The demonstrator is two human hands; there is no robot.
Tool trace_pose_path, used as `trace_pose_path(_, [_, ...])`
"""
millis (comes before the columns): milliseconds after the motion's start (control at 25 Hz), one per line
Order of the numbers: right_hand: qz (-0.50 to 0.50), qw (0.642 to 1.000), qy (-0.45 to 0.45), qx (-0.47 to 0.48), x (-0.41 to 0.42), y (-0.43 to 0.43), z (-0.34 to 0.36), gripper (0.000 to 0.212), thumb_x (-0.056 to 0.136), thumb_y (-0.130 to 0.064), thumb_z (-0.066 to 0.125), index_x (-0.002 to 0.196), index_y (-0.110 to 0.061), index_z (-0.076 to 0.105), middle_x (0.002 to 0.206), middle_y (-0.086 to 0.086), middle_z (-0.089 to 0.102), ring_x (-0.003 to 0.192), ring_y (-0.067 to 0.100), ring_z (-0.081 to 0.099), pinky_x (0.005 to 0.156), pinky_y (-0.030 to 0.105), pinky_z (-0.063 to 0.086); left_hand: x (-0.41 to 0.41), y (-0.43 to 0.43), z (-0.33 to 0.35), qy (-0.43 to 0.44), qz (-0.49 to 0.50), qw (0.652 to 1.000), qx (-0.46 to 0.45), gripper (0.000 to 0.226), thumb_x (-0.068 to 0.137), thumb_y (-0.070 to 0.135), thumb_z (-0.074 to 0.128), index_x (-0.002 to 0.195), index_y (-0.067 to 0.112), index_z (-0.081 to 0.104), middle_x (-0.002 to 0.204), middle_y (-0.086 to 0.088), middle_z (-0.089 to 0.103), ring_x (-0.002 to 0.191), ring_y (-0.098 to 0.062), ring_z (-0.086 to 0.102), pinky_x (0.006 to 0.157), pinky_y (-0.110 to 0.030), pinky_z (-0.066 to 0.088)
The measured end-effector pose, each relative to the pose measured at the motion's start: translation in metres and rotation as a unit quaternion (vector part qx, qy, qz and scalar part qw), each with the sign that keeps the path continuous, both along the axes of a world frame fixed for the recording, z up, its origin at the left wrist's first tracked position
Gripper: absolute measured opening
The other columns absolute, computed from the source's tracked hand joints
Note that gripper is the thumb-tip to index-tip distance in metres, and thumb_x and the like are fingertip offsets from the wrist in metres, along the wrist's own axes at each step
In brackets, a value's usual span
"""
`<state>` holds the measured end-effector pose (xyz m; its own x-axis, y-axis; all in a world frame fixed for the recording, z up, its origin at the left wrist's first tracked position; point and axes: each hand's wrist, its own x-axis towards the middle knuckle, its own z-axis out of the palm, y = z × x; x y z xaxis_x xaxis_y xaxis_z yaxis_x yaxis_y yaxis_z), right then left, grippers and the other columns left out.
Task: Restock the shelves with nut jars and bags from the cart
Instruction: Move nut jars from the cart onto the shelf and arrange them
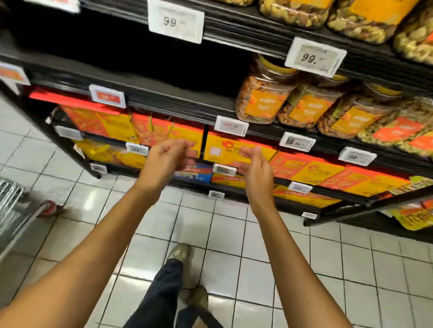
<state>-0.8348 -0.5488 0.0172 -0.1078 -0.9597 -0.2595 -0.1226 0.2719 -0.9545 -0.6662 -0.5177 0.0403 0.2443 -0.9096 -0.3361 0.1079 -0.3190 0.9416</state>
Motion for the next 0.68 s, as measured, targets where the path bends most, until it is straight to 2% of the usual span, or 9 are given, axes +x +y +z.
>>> trace_pose_path(80, [0.091, 0.995, 0.005, 0.036, 0.029, 0.058, -0.005, 0.036, 0.102, -0.032, 0.029, 0.096, -0.018, 0.061, 0.1, 0.002, 0.065, 0.076, 0.012, 0.064, 0.072, 0.025, 0.046, 0.027, 0.081, 0.007, 0.008, 0.056, 0.997, 0.045, 0.028, 0.097, 0.011, 0.043, 0.081, 0.017, 0.065, 0.067, 0.004, 0.068, 0.059, -0.008, 0.061, 0.063, -0.018, 0.048])
trace_pose_path(160, [0.203, 0.977, -0.001, 0.063, 0.061, 0.116, -0.009, 0.036, 0.102, -0.026, 0.029, 0.093, -0.016, 0.062, 0.096, 0.006, 0.067, 0.071, 0.012, 0.064, 0.069, 0.018, 0.047, 0.057, 0.158, 0.012, 0.016, 0.144, 0.986, 0.084, 0.029, 0.097, 0.008, 0.041, 0.082, 0.014, 0.064, 0.07, 0.001, 0.067, 0.059, -0.008, 0.061, 0.065, -0.02, 0.045])
trace_pose_path(320, [0.379, 0.919, -0.035, 0.098, 0.147, 0.21, -0.006, 0.039, 0.102, -0.019, 0.031, 0.087, -0.02, 0.067, 0.077, -0.004, 0.071, 0.068, 0.009, 0.067, 0.066, 0.013, 0.049, 0.126, 0.286, 0.015, 0.037, 0.303, 0.945, 0.113, 0.028, 0.098, 0.008, 0.039, 0.088, 0.012, 0.064, 0.076, -0.002, 0.066, 0.062, -0.009, 0.061, 0.068, -0.023, 0.046])
trace_pose_path(440, [0.487, 0.868, -0.042, 0.088, 0.232, 0.264, -0.005, 0.04, 0.101, -0.013, 0.031, 0.085, -0.02, 0.067, 0.071, -0.005, 0.071, 0.068, 0.009, 0.067, 0.068, 0.016, 0.05, 0.186, 0.366, 0.009, 0.056, 0.411, 0.904, 0.103, 0.028, 0.097, 0.008, 0.041, 0.083, 0.014, 0.064, 0.067, 0.004, 0.068, 0.055, -0.004, 0.062, 0.063, -0.017, 0.049])
trace_pose_path(560, [0.558, 0.826, -0.04, 0.071, 0.328, 0.32, -0.005, 0.04, 0.101, -0.012, 0.03, 0.086, -0.018, 0.066, 0.074, -0.005, 0.07, 0.069, 0.009, 0.068, 0.071, 0.019, 0.052, 0.256, 0.442, 0.006, 0.062, 0.484, 0.868, 0.088, 0.028, 0.096, 0.004, 0.042, 0.079, 0.013, 0.062, 0.054, 0.008, 0.065, 0.047, -0.001, 0.058, 0.056, -0.014, 0.046])
trace_pose_path(680, [0.586, 0.806, -0.057, 0.055, 0.407, 0.366, 0.005, 0.039, 0.102, -0.013, 0.028, 0.087, -0.017, 0.064, 0.076, -0.001, 0.068, 0.066, 0.005, 0.067, 0.07, 0.017, 0.052, 0.311, 0.496, 0.012, 0.066, 0.518, 0.85, 0.07, 0.028, 0.097, 0.002, 0.041, 0.078, 0.01, 0.061, 0.051, 0.007, 0.064, 0.044, -0.001, 0.056, 0.055, -0.013, 0.047])
